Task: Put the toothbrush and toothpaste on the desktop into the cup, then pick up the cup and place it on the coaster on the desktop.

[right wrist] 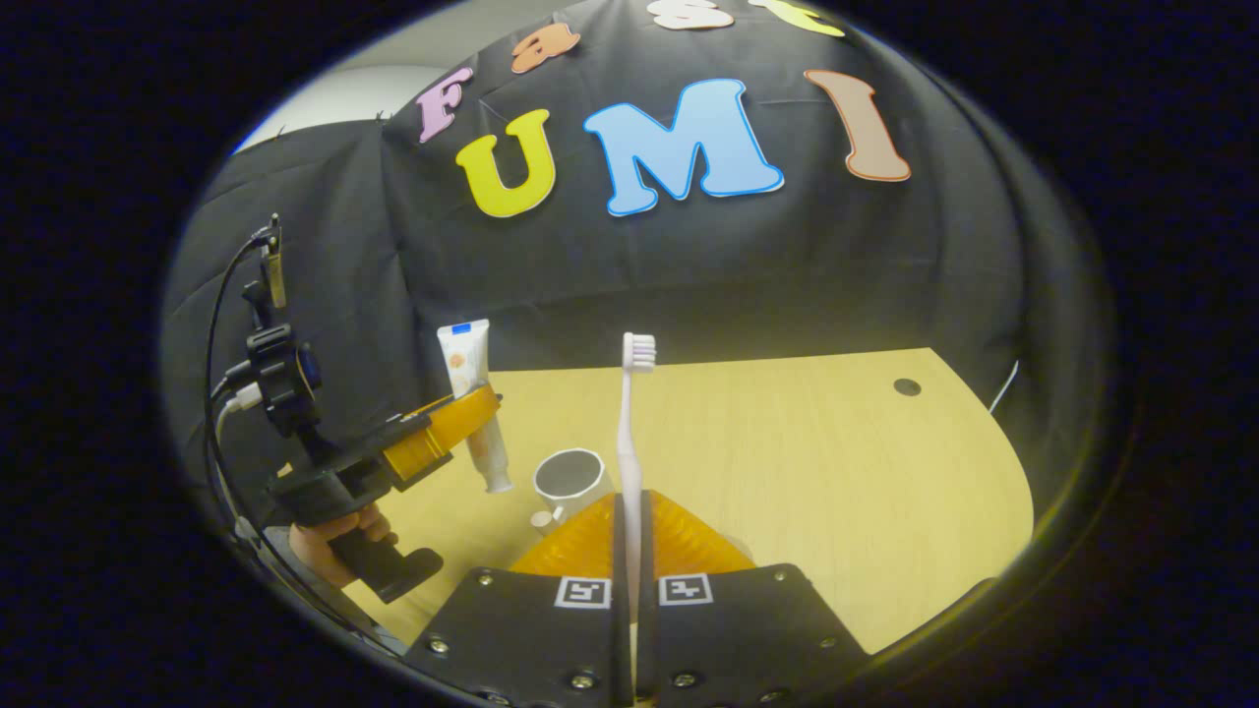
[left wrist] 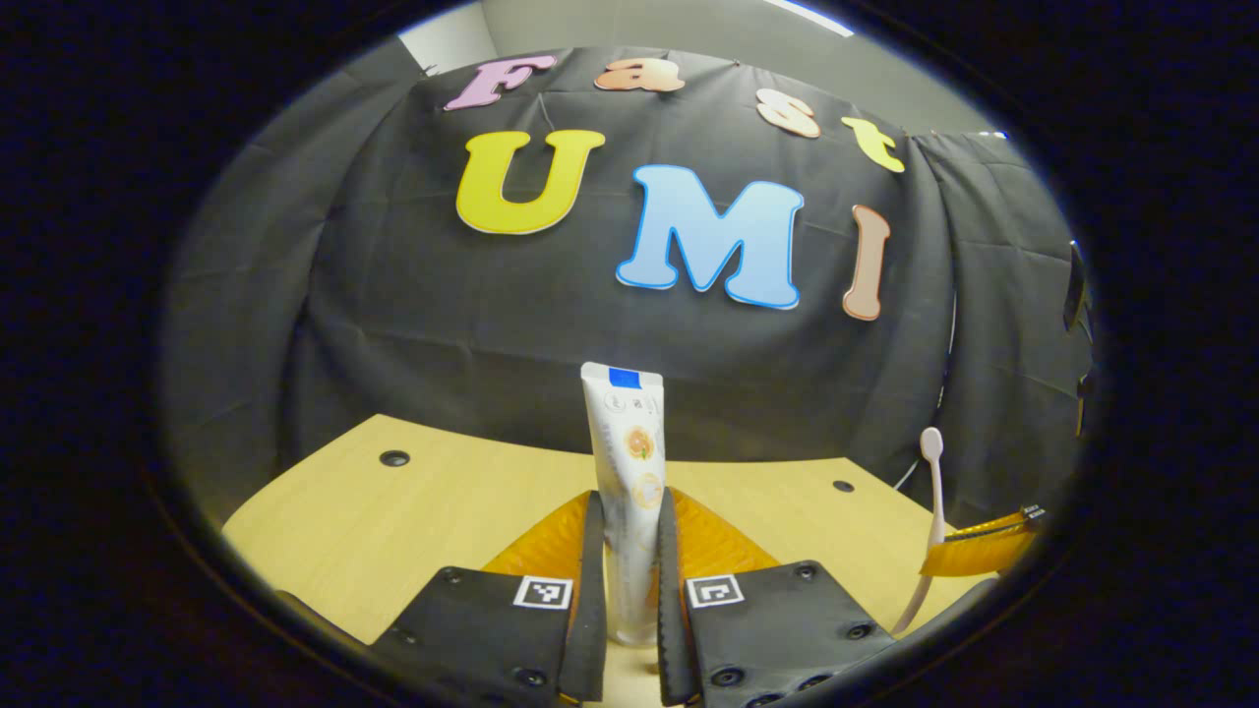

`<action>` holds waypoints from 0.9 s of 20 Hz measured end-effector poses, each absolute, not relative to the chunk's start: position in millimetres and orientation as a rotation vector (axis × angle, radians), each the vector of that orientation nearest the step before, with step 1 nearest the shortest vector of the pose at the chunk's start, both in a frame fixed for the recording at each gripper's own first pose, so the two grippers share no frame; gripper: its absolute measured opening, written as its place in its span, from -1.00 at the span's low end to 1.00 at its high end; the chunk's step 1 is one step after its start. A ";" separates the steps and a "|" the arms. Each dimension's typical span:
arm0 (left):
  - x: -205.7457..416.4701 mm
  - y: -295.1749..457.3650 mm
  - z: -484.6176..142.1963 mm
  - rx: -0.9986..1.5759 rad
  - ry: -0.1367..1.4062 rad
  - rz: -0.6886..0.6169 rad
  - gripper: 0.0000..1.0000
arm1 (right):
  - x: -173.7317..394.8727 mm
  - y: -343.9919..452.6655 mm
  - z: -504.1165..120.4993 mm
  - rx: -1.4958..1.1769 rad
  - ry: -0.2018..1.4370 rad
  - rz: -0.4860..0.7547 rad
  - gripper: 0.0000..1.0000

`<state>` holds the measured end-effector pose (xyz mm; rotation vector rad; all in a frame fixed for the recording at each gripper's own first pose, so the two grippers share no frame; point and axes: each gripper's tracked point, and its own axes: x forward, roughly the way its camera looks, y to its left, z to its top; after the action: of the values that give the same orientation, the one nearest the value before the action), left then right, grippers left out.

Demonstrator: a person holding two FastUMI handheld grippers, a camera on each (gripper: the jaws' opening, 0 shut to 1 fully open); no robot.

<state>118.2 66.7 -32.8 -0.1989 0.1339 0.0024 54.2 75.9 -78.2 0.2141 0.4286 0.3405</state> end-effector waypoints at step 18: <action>159.4 37.4 -120.9 -0.137 0.298 -0.065 -0.24 | 61.7 80.3 -82.6 0.243 0.454 0.317 -0.94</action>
<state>159.4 37.4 -120.9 -0.1365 0.2984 -0.0651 61.7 80.3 -82.6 0.2428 0.4541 0.3166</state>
